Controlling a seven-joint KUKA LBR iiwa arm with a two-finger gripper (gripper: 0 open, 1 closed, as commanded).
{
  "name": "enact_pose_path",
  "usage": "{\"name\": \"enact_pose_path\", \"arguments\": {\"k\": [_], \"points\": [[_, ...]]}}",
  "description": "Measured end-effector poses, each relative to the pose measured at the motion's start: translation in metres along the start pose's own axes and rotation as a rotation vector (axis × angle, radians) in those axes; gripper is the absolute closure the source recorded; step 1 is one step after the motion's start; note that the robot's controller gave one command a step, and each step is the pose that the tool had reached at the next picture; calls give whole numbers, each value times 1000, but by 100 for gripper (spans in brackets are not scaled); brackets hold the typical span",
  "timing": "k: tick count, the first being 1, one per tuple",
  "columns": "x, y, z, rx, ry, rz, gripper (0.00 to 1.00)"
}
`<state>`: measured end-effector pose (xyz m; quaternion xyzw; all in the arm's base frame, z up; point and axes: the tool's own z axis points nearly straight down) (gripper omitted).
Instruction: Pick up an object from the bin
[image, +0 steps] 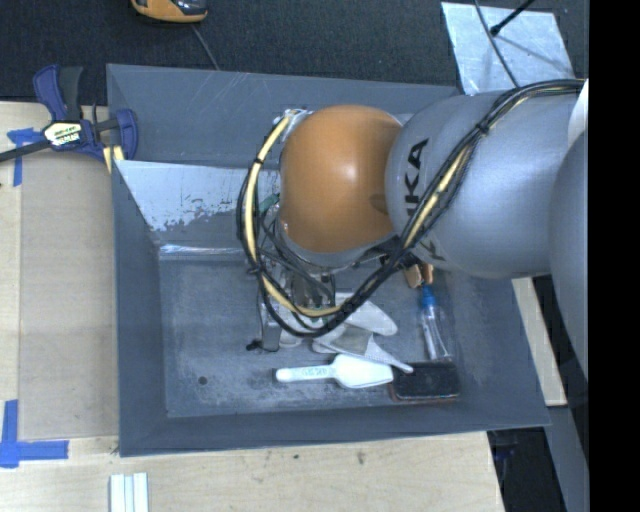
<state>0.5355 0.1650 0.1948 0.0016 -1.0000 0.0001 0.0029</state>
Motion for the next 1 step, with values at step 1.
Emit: {"name": "enact_pose_path", "arguments": {"k": [1], "points": [[-2, -1, -5, -2, -8, 3, 0]]}}
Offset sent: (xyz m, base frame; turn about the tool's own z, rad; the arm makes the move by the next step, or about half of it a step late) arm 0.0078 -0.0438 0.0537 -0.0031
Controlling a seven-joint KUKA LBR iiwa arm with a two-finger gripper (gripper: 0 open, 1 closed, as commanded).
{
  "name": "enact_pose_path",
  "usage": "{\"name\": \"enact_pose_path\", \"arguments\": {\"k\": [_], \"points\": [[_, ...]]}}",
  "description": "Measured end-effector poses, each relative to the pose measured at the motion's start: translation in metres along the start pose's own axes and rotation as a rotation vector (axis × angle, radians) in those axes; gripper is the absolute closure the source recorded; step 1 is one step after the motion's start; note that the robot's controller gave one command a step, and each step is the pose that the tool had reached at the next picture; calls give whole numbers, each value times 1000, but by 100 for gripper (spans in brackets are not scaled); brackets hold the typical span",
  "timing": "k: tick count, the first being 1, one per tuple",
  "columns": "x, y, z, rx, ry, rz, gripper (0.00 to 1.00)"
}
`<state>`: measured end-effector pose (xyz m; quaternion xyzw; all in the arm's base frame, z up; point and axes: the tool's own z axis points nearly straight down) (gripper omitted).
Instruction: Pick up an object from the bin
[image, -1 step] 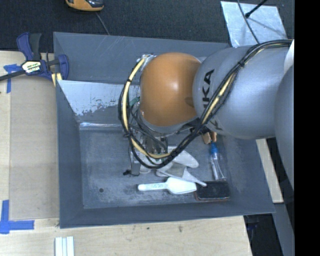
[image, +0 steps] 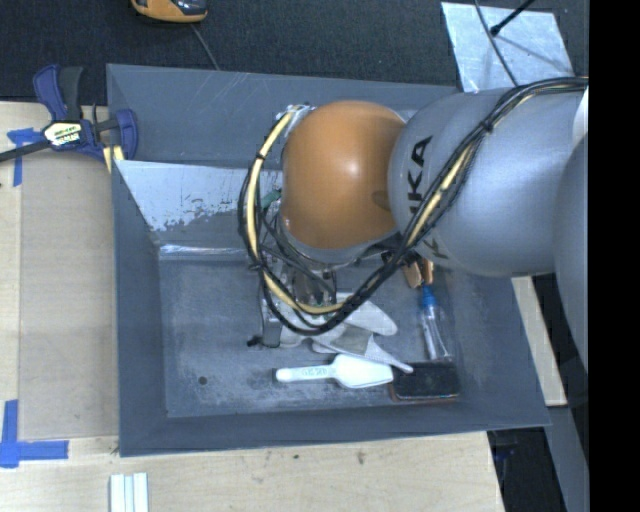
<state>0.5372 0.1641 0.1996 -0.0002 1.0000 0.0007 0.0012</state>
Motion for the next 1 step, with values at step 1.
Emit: {"name": "enact_pose_path", "arguments": {"k": [1], "points": [[-3, -27, -31, 1, 3, -7, 0]]}}
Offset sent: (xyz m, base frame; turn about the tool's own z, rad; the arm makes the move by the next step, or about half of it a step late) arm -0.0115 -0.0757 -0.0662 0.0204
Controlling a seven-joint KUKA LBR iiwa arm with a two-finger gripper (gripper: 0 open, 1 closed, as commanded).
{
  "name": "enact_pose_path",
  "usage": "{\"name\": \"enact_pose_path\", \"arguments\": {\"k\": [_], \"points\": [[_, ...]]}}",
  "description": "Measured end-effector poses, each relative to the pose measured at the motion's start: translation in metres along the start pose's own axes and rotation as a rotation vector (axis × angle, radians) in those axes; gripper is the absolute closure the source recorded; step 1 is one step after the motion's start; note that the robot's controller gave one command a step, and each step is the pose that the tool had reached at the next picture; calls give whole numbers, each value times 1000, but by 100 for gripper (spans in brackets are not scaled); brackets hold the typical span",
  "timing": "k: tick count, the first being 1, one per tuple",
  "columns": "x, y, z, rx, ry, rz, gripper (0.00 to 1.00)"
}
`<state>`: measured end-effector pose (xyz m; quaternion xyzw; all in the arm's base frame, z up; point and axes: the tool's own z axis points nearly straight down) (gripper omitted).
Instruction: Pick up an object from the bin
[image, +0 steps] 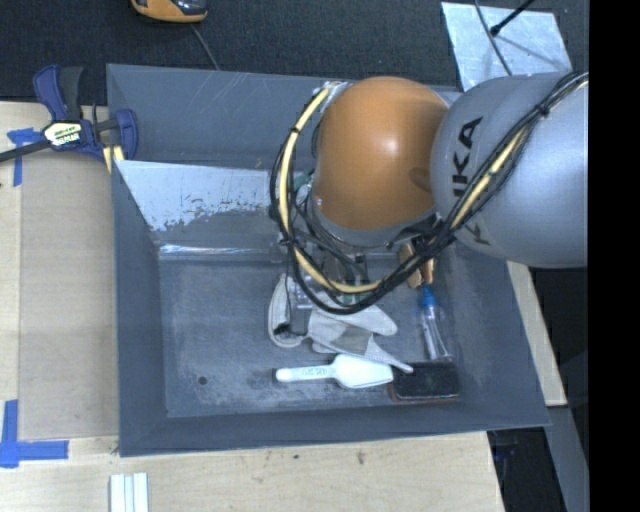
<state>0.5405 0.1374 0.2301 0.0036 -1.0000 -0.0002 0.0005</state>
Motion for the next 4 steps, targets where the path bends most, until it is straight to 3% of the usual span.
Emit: {"name": "enact_pose_path", "arguments": {"k": [1, 3, 4], "points": [[2, -23, 24, -2, -16, 13, 0], [-43, -70, 121, -1, -7, 1, 0], [-47, -91, 157, -1, -7, -75, 100]]}}
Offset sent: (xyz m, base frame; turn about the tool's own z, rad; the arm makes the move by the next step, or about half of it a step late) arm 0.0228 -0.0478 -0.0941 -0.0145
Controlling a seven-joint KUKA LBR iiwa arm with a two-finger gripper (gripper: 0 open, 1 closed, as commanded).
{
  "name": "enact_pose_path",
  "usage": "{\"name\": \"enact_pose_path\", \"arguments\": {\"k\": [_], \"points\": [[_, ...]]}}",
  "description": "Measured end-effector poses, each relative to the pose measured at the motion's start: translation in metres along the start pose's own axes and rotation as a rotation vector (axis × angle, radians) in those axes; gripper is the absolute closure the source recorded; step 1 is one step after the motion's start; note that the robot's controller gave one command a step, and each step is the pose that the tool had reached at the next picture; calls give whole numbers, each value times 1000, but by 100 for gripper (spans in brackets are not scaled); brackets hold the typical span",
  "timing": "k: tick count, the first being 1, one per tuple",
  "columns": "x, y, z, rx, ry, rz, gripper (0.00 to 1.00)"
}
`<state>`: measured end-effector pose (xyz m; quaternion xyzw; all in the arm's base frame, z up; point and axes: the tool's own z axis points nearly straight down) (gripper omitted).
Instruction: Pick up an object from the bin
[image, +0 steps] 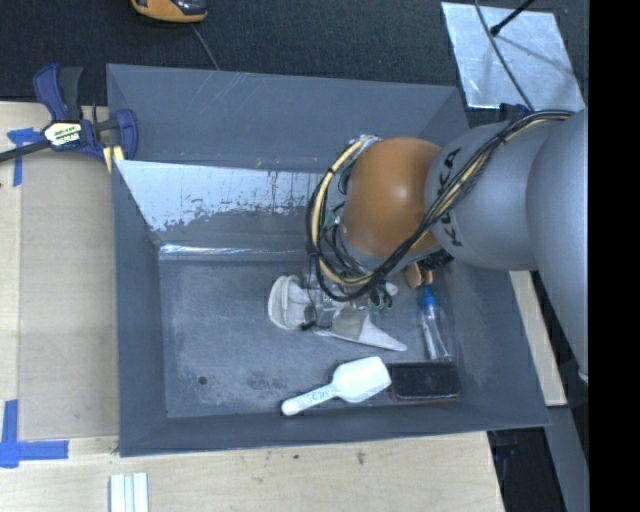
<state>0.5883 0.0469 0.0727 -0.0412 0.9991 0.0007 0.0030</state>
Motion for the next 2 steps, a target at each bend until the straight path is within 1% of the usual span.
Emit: {"name": "enact_pose_path", "arguments": {"k": [1, 2], "points": [[0, 0, 0, 0, 0, 1, 100], [3, -31, -175, 3, -5, -23, 100]]}}
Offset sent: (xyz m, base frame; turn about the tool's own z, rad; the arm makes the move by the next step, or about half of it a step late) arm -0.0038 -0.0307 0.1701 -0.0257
